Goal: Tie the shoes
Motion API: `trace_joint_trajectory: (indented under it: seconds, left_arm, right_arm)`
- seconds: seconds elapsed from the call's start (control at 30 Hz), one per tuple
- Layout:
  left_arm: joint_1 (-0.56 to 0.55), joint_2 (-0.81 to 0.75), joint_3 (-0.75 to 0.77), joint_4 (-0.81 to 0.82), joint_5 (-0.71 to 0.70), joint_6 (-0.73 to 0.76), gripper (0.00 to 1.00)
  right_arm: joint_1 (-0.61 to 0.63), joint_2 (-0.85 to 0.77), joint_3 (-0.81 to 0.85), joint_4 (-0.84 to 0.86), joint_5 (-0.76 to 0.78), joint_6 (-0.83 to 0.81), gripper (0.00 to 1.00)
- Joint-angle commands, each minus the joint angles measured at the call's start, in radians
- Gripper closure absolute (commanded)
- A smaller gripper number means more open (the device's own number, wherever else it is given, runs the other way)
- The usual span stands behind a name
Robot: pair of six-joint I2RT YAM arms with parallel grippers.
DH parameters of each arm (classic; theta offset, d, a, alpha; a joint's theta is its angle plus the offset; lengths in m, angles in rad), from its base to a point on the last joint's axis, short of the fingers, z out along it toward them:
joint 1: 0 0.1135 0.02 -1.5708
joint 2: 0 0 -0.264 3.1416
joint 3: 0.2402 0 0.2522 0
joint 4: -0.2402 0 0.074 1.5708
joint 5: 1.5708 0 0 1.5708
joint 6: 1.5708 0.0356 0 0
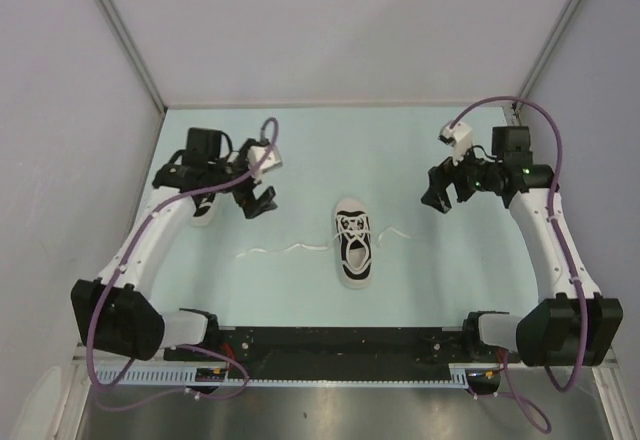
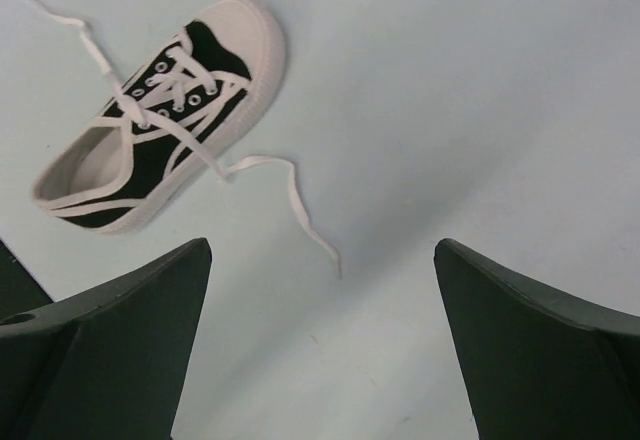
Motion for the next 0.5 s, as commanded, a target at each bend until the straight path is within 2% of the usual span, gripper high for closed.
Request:
trace_joint_trajectory:
  seconds: [0.0,0.1,0.27,0.47]
  left_arm:
    - [-0.171,0.04,-0.086,0.004,0.003,0.185,0.0]
    - [-0.297,0.105,-0.14,0.047,-0.064,0.249,0.01]
    - [-0.426,0.279,-0.139,0.136,-0.107,0.24,0.23]
    - [-0.509,0.431,-0.101,0.193,-0.173,0.206,0.36]
  right_arm:
    - [0.05,0.107,0.021,-0.01,-0.042,0.028,0.0]
    - [0.049,0.168,0.018,-0.066,-0.057,0.008,0.0]
    - [0.021,0.259,0.018,-0.165,-0.163,-0.056,0.0]
    - [-0.031,0.308,0.02,-0.202,-0.189,-0.089,0.0]
